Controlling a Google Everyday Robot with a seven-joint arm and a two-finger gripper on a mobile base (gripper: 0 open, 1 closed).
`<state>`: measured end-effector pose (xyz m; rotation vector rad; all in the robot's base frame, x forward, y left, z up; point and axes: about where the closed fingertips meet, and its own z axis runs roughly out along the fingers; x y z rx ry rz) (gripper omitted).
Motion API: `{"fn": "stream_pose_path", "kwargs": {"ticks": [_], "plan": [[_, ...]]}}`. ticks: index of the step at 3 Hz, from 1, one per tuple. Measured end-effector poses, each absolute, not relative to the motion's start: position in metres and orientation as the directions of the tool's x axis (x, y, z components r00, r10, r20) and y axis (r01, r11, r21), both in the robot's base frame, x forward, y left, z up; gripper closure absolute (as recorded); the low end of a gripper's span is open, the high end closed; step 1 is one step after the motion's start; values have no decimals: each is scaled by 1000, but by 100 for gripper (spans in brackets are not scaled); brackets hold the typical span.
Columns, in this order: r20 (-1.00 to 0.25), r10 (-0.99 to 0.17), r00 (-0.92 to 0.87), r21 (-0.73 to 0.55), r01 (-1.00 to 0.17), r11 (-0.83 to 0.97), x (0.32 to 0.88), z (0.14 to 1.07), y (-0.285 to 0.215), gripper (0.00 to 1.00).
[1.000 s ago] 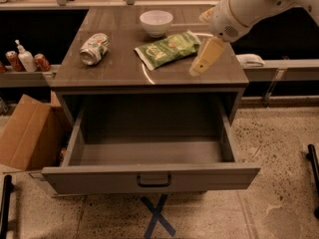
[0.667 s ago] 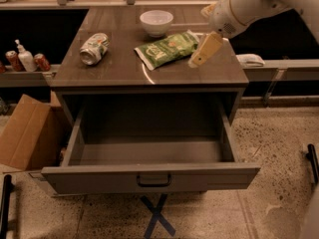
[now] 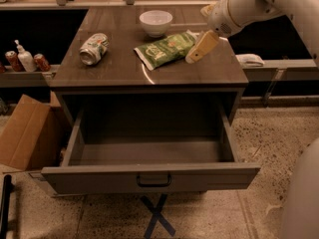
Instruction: Place green jalapeno chip bag into top drawer
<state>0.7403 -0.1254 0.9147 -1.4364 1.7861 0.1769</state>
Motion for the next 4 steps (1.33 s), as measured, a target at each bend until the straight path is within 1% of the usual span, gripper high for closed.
{"fn": "stream_pose_path", "kwargs": {"ticks": [1,2,3,4], "plan": [[-665,-747,-25,-360,-865,349,744,911,-124,0],[-688,-724,-48,-329,-869,370,764,896,-124,0],[-745,-662,-81,-275,-867,415,793,878,-124,0],[-779,-618,-106,-227,-871,436,808,866,-120,0]]}}
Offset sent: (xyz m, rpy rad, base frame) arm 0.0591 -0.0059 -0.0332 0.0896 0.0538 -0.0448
